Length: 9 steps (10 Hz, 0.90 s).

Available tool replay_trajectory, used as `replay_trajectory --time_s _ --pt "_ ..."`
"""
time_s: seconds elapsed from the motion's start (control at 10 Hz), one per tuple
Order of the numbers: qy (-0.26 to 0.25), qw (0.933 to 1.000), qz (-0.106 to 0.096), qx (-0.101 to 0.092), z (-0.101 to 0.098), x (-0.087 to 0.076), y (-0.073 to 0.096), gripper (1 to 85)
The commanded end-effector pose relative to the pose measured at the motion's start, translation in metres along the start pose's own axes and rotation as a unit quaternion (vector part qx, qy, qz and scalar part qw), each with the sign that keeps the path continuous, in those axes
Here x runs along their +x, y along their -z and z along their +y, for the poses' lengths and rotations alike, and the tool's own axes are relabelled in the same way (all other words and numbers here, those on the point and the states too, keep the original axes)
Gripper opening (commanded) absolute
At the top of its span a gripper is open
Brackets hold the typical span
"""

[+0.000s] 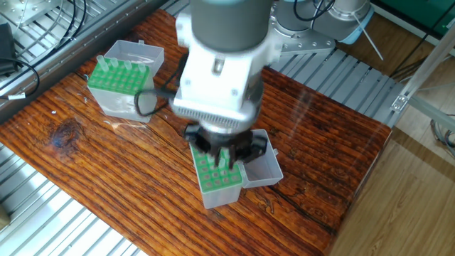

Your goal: Transfer all large pipette tips from one holder to another

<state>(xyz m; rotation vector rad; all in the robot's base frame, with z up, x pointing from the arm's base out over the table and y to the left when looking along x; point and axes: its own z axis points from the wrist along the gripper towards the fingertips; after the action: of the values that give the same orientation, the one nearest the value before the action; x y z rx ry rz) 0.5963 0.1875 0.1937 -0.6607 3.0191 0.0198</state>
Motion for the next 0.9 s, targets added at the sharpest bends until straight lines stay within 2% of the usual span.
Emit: replay_trajectory --time_s 0.0,0.2,0.3,0.4,0.6,0.8 --pt "-0.014 0.9998 -0.014 -0.005 0.0 -0.019 -0.021 27.3" --pt "-0.013 0.9998 -0.008 -0.01 -0.001 -0.012 -0.005 27.0" --pt "-0.004 1.0 -0.003 -0.004 -0.003 -0.006 0.005 26.7" --pt "0.005 1.0 -0.001 -0.006 -0.002 -0.005 0.005 26.3" --pt "0.001 0.9991 -0.017 -0.04 0.015 -0.013 0.006 26.7" --pt "-0.01 0.9983 -0.022 -0.054 0.022 -0.016 0.007 26.7"
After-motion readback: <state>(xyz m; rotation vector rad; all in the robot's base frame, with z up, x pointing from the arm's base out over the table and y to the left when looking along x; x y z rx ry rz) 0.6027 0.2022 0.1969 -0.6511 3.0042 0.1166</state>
